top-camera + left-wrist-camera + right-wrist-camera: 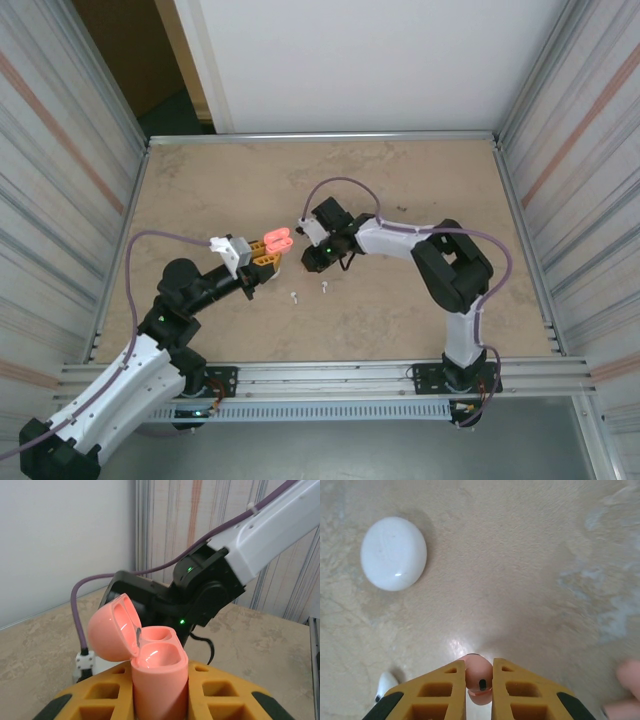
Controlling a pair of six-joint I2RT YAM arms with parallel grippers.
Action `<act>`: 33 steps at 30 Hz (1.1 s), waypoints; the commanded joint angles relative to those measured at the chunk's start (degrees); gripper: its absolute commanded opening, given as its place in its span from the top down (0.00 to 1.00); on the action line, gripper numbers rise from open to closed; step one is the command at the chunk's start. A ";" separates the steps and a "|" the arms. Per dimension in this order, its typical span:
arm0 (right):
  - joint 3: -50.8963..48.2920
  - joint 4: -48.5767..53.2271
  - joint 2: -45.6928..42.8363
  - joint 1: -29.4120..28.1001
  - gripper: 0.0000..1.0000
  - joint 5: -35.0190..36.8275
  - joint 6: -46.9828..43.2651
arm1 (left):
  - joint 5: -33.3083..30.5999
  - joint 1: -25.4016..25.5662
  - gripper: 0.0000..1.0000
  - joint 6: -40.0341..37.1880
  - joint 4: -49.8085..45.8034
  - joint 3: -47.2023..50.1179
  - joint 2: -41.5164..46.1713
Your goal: Insert wireless bluetooth earbuds into charging case
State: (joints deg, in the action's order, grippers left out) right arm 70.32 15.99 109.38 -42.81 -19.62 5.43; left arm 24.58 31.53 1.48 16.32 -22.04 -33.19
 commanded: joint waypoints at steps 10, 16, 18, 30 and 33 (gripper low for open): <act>-10.61 -2.86 -27.59 -1.27 0.86 11.07 -3.96 | 1.23 0.28 1.00 1.76 7.88 1.63 -5.80; -15.47 -6.87 -42.93 -3.09 0.86 15.91 -5.52 | 2.27 0.24 1.00 2.91 11.48 1.92 -8.67; -16.16 -7.98 -46.75 -3.69 0.86 16.29 -5.90 | 2.86 0.29 1.00 3.35 12.68 2.00 -9.37; -13.69 -11.81 -50.68 -13.62 0.86 24.65 -13.89 | 6.92 0.29 1.00 6.26 21.77 2.27 -13.66; -11.54 -11.26 -48.79 -14.60 0.86 23.93 -15.27 | 7.86 0.44 1.00 6.26 22.38 1.75 -14.65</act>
State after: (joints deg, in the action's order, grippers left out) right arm 55.40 6.13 59.46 -56.53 2.96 -6.63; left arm 30.22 31.55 6.87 34.68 -19.90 -47.40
